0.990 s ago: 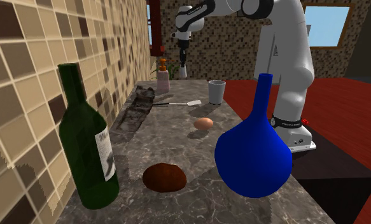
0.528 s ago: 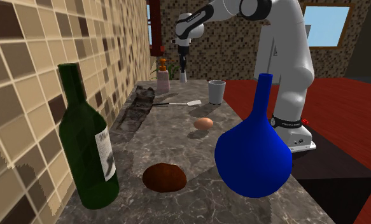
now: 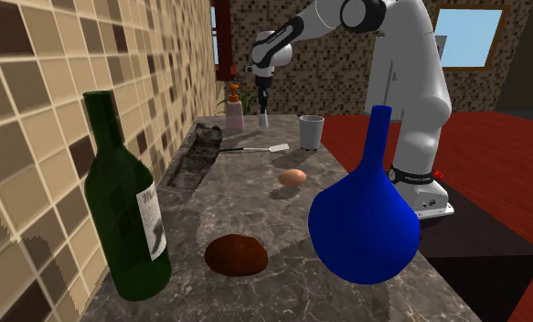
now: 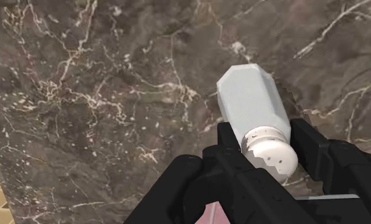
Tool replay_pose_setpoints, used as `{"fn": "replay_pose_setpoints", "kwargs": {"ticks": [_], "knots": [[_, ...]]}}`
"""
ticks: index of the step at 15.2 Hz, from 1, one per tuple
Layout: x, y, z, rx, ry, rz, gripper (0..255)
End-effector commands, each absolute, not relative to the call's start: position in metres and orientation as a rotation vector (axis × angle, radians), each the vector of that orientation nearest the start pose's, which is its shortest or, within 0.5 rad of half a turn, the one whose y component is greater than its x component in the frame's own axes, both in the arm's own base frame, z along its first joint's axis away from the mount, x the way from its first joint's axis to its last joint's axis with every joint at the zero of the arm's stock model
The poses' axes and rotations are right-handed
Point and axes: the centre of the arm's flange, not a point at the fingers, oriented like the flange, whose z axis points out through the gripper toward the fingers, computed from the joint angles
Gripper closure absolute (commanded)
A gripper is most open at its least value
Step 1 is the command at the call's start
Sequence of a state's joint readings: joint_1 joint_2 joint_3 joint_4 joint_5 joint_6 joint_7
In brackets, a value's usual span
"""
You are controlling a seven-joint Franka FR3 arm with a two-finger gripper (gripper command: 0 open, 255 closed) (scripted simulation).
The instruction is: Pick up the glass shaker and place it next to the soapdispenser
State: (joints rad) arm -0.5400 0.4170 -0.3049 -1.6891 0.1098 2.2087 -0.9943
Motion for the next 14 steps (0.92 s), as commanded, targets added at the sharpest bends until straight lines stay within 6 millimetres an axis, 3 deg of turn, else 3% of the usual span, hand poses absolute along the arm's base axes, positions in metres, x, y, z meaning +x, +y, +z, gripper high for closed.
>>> {"fn": "replay_pose_setpoints", "kwargs": {"ticks": [1, 9, 10, 14], "knots": [[0.4658, -0.4866, 0.3665, -3.25, -0.197, -0.086, 255], [0.4658, -0.4866, 0.3665, -3.25, -0.197, -0.086, 255], [0.4658, -0.4866, 0.3665, -3.25, -0.197, -0.086, 0], [0.4658, -0.4866, 0.3665, -3.25, -0.197, -0.086, 0]]}}
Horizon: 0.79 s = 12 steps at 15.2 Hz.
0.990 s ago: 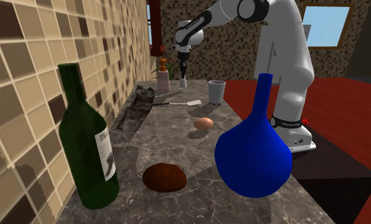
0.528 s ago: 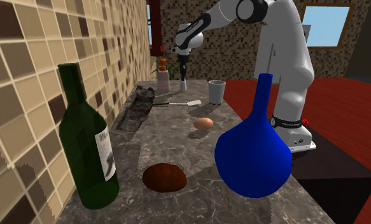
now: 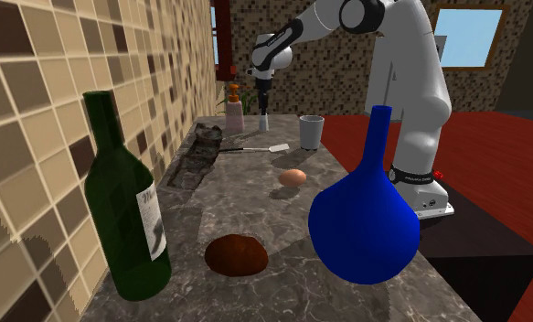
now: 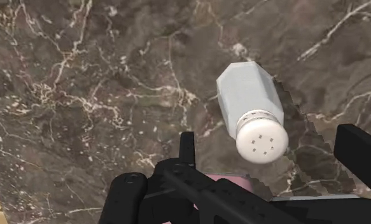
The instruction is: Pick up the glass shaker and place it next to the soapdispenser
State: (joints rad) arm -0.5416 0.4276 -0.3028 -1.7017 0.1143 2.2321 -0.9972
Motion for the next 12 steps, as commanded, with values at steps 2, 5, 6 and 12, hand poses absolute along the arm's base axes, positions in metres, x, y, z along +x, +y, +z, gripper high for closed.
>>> {"fn": "replay_pose_setpoints", "kwargs": {"ticks": [2, 5, 6, 12], "knots": [[0.465, -0.485, 0.38, -3.25, -0.197, -0.086, 0], [0.463, -0.481, 0.416, -3.25, -0.197, -0.086, 0], [0.463, -0.481, 0.416, -3.25, -0.197, -0.086, 0], [0.463, -0.481, 0.416, -3.25, -0.197, -0.086, 0]]}}
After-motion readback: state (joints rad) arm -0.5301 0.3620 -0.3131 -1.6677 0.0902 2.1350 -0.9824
